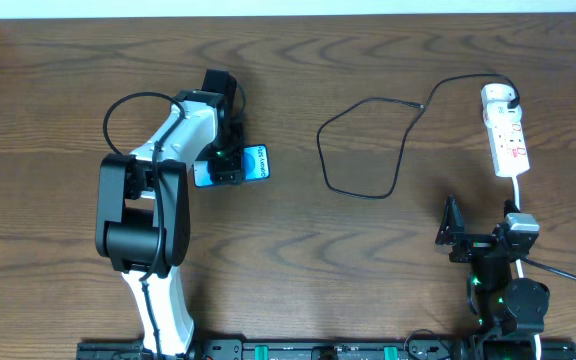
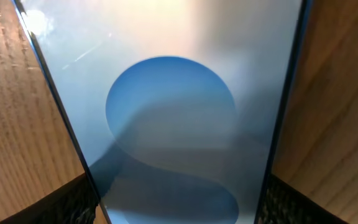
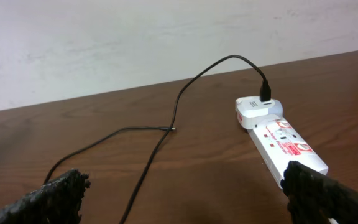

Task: Plug charger to phone and switch on socket
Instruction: 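Lower the left gripper onto the phone and close on it, then lift the phone with the left gripper and tilt it upright, then move the right gripper toward the phone held by the left gripper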

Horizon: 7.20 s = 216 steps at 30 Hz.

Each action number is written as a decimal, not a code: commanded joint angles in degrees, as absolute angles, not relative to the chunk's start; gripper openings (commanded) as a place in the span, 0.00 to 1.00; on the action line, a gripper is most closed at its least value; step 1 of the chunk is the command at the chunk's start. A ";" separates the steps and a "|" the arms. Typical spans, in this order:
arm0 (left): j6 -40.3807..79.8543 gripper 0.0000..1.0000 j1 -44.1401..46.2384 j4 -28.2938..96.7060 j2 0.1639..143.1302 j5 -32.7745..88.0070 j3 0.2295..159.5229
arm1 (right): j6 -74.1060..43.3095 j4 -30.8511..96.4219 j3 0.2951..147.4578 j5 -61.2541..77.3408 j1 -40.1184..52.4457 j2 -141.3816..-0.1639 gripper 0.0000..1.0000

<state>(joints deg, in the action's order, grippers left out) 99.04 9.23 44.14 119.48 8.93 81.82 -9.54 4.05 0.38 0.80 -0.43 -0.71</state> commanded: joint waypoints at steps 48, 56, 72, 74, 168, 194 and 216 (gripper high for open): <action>38.13 0.54 9.67 43.38 123.96 38.48 80.86 | -8.69 4.32 0.32 0.75 -0.16 -0.45 0.99; 29.52 0.54 9.69 43.83 123.96 43.20 80.86 | -8.69 4.32 0.32 0.75 -0.16 -0.45 0.99; 18.24 0.54 9.69 44.05 120.38 50.59 80.86 | -8.69 4.32 0.32 0.75 -0.16 -0.45 0.99; 17.54 0.54 9.69 44.07 119.26 50.59 80.86 | -8.69 4.32 0.32 0.75 -0.16 -0.45 0.99; 37.17 0.53 9.74 43.81 101.45 90.13 80.86 | -8.69 4.32 0.32 0.75 -0.16 -0.45 0.99; 37.12 0.53 9.74 43.55 101.23 89.95 80.86 | -28.73 3.90 0.32 5.74 -0.16 -0.45 0.99; 37.19 0.53 9.74 43.57 101.23 89.08 80.86 | -46.89 2.81 0.32 3.38 -0.16 -0.45 0.99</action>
<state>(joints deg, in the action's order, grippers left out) 37.50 9.61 43.55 103.28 86.70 80.90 -47.16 3.46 0.38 4.23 -0.43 -0.71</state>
